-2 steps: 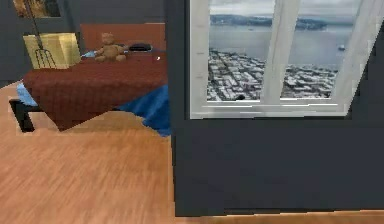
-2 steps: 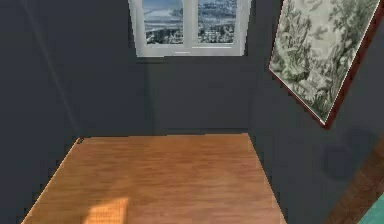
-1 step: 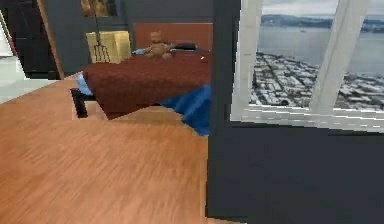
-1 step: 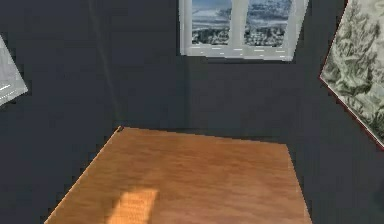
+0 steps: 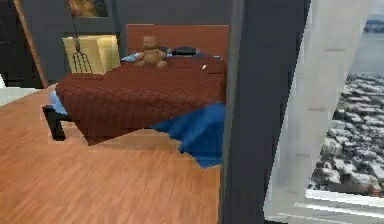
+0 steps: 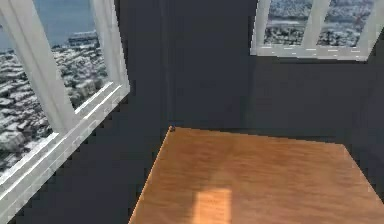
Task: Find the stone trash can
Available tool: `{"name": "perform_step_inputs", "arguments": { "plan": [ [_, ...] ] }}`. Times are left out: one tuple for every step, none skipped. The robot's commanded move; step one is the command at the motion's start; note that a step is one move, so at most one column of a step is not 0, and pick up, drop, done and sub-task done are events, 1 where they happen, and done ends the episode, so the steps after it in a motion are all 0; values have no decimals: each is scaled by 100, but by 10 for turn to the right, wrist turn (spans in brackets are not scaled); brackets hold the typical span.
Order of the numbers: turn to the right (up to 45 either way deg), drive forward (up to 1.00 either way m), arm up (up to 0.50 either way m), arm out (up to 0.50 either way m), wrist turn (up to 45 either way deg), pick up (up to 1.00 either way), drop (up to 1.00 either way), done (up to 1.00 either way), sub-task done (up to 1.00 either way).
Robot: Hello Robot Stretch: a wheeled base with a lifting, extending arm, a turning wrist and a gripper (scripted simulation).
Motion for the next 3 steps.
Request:
{"name": "perform_step_inputs", "arguments": {
  "plan": [
    [-450, 0, 0, 0, 0, 0, 0, 0, 0],
    [-30, 0, 0, 0, 0, 0, 0, 0, 0],
    [0, 100, 0, 0, 0, 0, 0, 0, 0]
  ]
}}
